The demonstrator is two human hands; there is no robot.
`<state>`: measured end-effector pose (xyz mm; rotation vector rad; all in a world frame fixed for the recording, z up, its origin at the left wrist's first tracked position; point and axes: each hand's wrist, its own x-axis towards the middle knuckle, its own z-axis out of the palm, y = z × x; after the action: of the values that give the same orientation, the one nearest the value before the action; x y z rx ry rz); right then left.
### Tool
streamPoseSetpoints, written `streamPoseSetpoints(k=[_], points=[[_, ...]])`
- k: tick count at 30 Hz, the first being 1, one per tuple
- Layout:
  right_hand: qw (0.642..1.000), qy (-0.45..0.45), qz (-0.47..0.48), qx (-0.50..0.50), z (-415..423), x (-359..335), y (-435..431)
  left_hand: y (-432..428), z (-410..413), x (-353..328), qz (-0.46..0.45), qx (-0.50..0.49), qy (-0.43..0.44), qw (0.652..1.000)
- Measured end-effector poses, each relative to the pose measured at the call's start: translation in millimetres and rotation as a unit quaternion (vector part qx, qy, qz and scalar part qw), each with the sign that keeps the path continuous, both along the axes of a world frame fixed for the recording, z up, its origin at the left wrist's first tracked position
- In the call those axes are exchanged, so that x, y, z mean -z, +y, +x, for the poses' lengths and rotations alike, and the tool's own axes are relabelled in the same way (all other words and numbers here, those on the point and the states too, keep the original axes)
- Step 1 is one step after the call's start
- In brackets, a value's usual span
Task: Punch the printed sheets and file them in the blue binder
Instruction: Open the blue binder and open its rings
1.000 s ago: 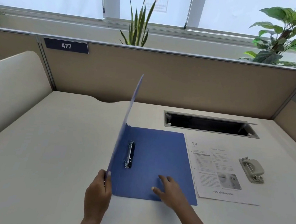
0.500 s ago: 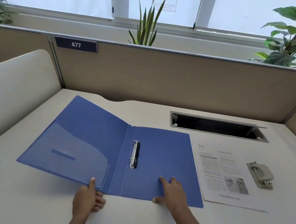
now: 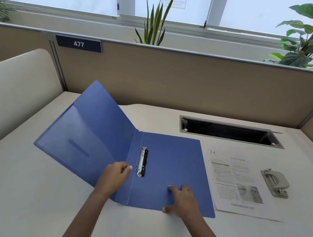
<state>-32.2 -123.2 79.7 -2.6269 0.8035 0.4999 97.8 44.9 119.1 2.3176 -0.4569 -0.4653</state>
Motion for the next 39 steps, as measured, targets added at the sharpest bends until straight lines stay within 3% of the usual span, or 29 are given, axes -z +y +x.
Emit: streamPoseSetpoints(k=[2, 3, 5, 7, 13, 16, 24, 36, 39], points=[[1.000, -0.003, 0.012, 0.015, 4.6, -3.5, -2.2, -4.9, 5.6, 6.1, 0.115, 0.071, -0.164, 0.977], [0.999, -0.005, 0.020, 0.026, 8.0, -5.5, -3.2, -5.0, 8.7, 11.0, 0.195, 0.112, -0.202, 0.953], [0.998, -0.015, 0.044, 0.052, 17.5, -8.8, -4.6, -3.7, 13.4, 20.0, 0.330, 0.158, -0.223, 0.903], [0.994, -0.037, 0.075, 0.071, 29.7, -8.9, -2.8, -2.8, 15.4, 29.2, 0.392, 0.162, -0.211, 0.881], [0.953, -0.156, 0.202, 0.163, 67.1, -3.6, 10.5, -8.2, 13.0, 43.9, 0.372, 0.138, -0.103, 0.912], [0.938, -0.193, 0.217, 0.190, 88.1, 2.9, 15.1, -12.2, 16.5, 44.2, 0.364, 0.140, -0.066, 0.918], [0.894, -0.176, 0.276, 0.306, 135.0, 8.8, 26.1, -19.9, 19.0, 45.4, 0.364, 0.147, -0.041, 0.919], [0.946, -0.132, 0.177, 0.239, 155.0, 8.1, 17.8, -19.9, 21.1, 50.5, 0.348, 0.147, -0.035, 0.925], [0.935, -0.111, 0.214, 0.258, 159.4, 3.0, 15.1, -21.4, 21.0, 50.3, 0.351, 0.145, -0.036, 0.924]])
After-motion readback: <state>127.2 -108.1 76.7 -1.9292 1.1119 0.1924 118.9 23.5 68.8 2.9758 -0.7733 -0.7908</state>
